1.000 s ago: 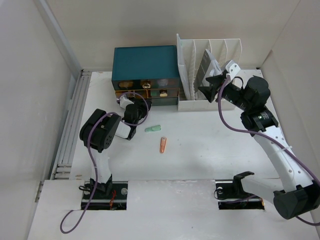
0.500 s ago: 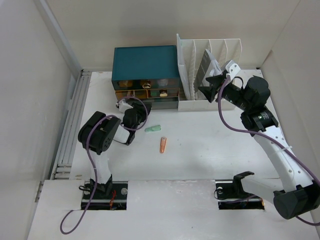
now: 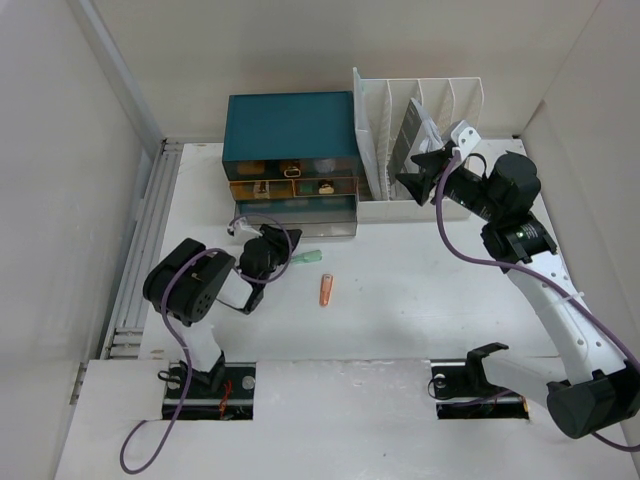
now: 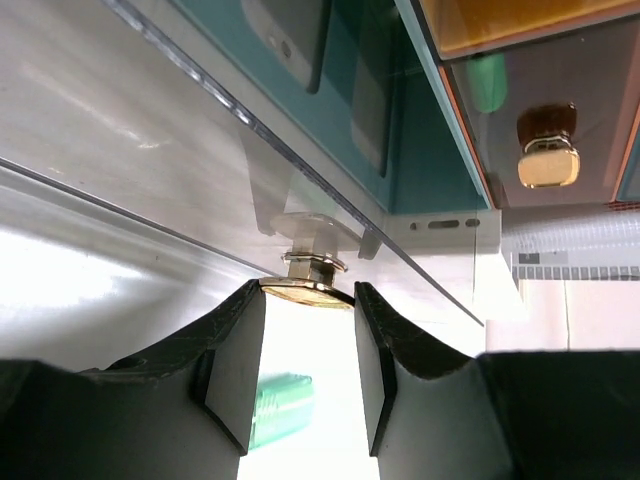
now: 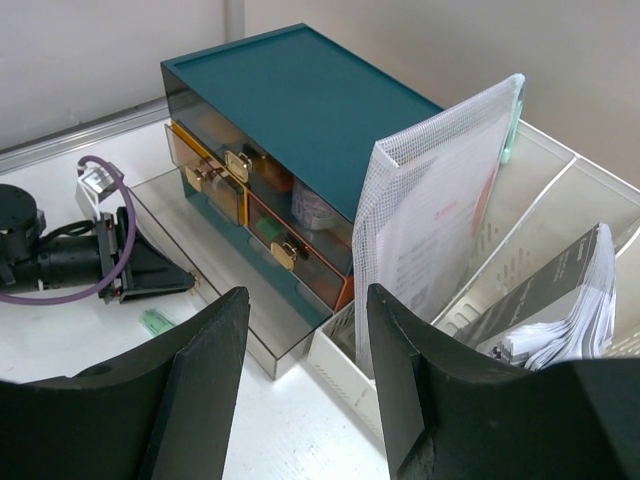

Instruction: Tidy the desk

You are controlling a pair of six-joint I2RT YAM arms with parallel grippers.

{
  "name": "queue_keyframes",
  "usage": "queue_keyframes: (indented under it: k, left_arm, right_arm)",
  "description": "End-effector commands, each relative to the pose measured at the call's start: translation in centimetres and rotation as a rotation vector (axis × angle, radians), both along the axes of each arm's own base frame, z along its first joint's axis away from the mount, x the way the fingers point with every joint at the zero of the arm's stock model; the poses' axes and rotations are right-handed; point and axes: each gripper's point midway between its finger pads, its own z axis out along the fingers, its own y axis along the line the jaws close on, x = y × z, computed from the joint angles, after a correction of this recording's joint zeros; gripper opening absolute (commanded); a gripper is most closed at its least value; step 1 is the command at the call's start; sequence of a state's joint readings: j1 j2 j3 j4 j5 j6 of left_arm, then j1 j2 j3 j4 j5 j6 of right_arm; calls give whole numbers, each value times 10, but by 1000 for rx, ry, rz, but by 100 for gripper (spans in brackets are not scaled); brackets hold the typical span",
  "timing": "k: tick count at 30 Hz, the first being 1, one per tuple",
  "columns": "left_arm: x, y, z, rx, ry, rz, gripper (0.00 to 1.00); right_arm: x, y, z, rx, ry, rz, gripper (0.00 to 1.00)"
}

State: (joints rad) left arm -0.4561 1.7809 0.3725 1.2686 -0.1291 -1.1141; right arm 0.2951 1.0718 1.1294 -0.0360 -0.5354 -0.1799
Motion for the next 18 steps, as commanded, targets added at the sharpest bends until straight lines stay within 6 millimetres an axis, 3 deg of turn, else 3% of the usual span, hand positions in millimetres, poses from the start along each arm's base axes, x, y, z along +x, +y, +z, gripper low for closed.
queue_keyframes:
  k: [1, 5, 14, 18]
  left_arm:
    - [-1, 6, 18, -18, -44, 28, 30]
    - [-14, 4, 21, -21, -49, 8, 32]
    - [-18, 3, 18, -23, -38, 10, 70]
    - [-28, 6, 16, -17, -20, 1, 74]
  right_arm:
    - [-4, 1, 19, 17, -75, 19, 56]
    - [-6, 2, 19, 17, -76, 28, 56]
    - [-5, 2, 14, 14, -67, 28, 56]
    - [-7, 6, 11, 10, -58, 60, 56]
